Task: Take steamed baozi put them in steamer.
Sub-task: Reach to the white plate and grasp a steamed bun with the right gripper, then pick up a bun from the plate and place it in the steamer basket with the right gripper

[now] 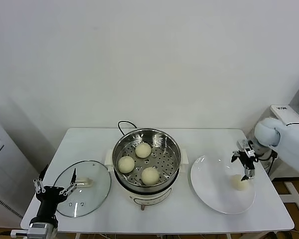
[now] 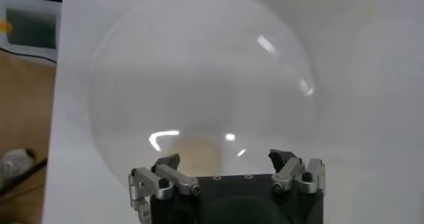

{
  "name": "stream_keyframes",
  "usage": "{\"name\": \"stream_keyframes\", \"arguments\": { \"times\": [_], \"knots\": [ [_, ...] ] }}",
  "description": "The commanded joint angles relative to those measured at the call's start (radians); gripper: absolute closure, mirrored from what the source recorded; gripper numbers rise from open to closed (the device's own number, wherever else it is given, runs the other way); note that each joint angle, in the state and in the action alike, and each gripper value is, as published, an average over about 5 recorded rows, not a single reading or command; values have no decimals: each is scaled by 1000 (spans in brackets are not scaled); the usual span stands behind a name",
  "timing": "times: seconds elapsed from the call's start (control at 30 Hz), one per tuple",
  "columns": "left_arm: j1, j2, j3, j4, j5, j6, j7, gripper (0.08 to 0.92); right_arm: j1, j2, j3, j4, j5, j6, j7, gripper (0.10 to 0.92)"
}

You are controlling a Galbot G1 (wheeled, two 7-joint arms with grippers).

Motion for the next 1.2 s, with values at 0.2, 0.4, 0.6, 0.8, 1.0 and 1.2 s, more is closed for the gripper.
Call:
{"name": "stream_keyframes", "arguments": {
  "times": [0.2, 0.4, 0.6, 0.8, 1.0, 1.2],
  "knots": [
    [11, 2, -10, -3, -2, -4, 2, 177, -173, -7, 122, -36, -75, -14, 27, 203],
    [13, 5, -12, 1, -4, -7, 3, 177, -201, 15, 162, -55, -98, -9, 48, 203],
    [11, 5, -11, 1, -4, -8, 3, 177, -200, 16, 163, -48, -122, -10, 49, 270],
    [12, 4, -12, -1, -4, -10, 3, 177, -147, 9, 126, -24, -106, -12, 47, 442],
    [12, 5, -16, -3, -9, -9, 2, 177, 174, 24, -103, 20, 113, -40, 27, 585],
    [13, -10, -16, 2, -7, -17, 4, 177, 584, 195, -364, 2, 456, -88, 12, 601]
  ]
}}
